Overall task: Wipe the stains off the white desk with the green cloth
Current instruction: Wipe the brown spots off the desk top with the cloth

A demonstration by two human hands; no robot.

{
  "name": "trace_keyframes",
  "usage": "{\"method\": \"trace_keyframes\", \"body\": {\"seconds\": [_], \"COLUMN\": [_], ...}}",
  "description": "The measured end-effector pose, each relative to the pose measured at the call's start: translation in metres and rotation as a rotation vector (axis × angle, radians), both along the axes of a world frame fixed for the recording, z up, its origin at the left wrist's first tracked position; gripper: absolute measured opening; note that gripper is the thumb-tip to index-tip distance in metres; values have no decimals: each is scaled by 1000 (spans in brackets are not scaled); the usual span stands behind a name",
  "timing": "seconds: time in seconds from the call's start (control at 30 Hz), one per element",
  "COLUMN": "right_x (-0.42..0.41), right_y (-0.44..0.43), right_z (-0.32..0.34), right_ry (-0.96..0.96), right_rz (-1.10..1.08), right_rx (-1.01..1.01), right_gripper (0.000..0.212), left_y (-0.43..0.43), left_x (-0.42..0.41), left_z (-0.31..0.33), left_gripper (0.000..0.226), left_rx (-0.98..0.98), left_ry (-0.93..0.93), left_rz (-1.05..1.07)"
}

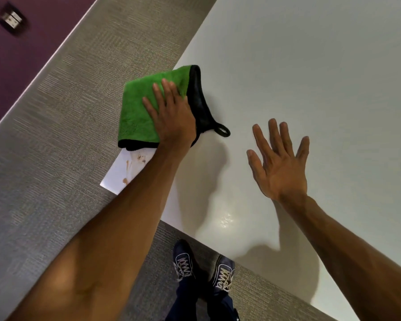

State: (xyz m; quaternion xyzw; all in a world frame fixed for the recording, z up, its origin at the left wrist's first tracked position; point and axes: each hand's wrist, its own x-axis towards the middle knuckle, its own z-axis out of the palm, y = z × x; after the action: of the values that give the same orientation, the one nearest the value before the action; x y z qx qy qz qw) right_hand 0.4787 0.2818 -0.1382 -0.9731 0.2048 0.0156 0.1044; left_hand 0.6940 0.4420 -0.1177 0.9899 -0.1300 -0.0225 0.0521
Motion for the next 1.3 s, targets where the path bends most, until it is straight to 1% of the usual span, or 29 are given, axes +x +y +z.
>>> {"method": "trace_keyframes", "body": {"seconds": [0.13, 0.27, 0.43, 0.63, 0.73, 0.83, 0.9, 0.97, 1.07, 1.17, 1.2, 1.3], "right_x": [0, -1, -1, 0, -1, -1, -1, -1, -1, -1, -1, -2], "right_y": [-1, -1, -1, 0, 0, 0, 0, 0, 1, 0, 1, 0], "right_z": [0, -1, 2, 4, 4, 3, 2, 2, 1, 1, 1, 0], "right_ry": [-8, -11, -10, 2, 2, 0, -6, -11, -14, -26, -28, -26], "right_rz": [8, 19, 19, 11, 16, 27, 25, 19, 21, 13, 12, 16], "right_rx": [-5, -58, -16, 33, 2, -17, -1, 16, 13, 41, 32, -25], "right_gripper": [68, 67, 69, 69, 68, 68, 68, 68, 68, 68, 67, 66], "left_y": [14, 32, 51, 72, 83, 88, 90, 93, 93, 81, 77, 70], "left_x": [-8, -19, -33, -50, -59, -63, -62, -60, -51, -41, -40, -41], "left_z": [1, 1, -1, 0, 3, 3, 3, 3, 3, 2, 0, -5], "left_gripper": [55, 55, 55, 59, 65, 59, 56, 56, 66, 88, 89, 73], "left_rx": [19, 41, 33, 44, 71, 89, 63, -3, -53, 17, 40, 35], "left_ry": [17, 7, -3, -2, 15, 34, 34, 16, 10, 33, 29, -13], "left_rz": [12, -8, -37, -115, -171, -204, -204, -206, -213, -187, -181, -144]}}
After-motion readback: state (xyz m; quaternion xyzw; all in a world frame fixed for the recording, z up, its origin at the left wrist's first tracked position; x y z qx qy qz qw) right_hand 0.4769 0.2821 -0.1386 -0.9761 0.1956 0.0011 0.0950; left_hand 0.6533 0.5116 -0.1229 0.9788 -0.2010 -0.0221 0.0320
